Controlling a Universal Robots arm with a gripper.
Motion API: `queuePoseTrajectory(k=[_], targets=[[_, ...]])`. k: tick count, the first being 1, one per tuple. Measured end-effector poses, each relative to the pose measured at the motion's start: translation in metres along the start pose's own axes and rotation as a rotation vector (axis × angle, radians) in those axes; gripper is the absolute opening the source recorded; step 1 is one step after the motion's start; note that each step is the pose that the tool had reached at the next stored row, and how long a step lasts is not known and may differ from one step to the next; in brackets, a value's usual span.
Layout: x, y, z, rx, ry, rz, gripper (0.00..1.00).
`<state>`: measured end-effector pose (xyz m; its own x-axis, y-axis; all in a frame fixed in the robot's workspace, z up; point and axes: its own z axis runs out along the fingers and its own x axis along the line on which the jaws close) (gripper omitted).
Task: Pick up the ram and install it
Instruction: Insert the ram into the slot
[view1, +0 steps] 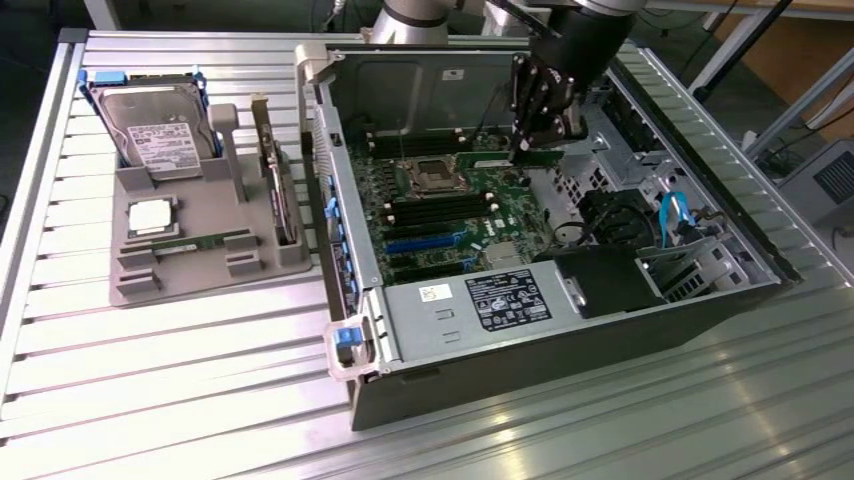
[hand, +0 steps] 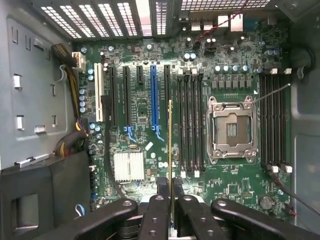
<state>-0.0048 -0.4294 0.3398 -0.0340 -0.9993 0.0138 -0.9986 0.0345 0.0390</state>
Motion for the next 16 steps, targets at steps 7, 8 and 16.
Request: queuePoseTrajectory(k=[7, 8, 16], targets=[[0.0, 0.0188, 0.0312, -0.0002, -0.0007, 0.017, 0.13], [-0.001, 0.0238, 0.0363, -0.0003, -0.0007, 0.017, 0.13], [-0.011, 0.0335, 0.0606, 0.0004, 0.0009, -0.022, 0.13]])
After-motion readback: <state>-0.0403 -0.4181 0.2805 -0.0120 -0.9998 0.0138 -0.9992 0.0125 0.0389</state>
